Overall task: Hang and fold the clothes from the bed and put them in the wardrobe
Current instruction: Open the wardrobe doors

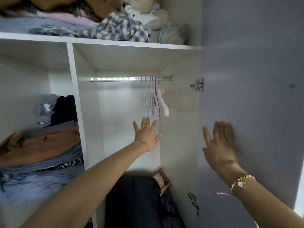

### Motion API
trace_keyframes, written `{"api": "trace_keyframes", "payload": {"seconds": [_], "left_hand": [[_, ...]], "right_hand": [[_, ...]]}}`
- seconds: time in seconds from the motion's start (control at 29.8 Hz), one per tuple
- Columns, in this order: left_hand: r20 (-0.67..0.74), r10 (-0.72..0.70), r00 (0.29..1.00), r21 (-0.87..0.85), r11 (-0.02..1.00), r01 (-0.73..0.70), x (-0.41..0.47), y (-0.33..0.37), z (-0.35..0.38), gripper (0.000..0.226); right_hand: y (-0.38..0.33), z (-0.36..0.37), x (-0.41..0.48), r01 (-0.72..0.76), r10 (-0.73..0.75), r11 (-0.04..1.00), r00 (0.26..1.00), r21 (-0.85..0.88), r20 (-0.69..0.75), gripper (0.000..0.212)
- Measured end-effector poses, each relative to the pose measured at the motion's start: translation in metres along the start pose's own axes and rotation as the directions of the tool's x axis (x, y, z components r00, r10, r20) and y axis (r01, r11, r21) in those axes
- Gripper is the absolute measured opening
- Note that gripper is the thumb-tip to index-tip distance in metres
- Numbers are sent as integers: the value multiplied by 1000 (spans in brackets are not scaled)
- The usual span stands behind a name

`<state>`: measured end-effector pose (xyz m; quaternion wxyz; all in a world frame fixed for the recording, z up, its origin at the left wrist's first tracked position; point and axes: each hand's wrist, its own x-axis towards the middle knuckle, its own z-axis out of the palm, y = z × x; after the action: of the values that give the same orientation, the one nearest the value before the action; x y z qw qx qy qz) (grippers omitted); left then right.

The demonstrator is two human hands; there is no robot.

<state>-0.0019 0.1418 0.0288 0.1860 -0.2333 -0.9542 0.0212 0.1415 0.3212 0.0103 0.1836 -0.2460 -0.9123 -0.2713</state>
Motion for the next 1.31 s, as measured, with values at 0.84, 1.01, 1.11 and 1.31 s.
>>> {"api": "trace_keyframes", "payload": {"seconds": [0.84,1.01,1.11,1.31], "left_hand": [[-118,-61,991,-314,949,21,164,-118,29,60],[-181,-100,978,-602,798,-30,187,-136,48,47],[-241,-240,940,-831,552,-72,194,-137,48,40],[-297,-318,900,-911,377,-167,205,-124,40,44]], "right_hand": [[-235,-77,274,-259,-142,183,948,948,286,52],[-257,-67,292,-134,225,131,969,982,102,17],[-253,-67,290,-17,373,155,927,988,-43,25],[-237,-61,272,146,386,43,910,988,-152,41]]}}
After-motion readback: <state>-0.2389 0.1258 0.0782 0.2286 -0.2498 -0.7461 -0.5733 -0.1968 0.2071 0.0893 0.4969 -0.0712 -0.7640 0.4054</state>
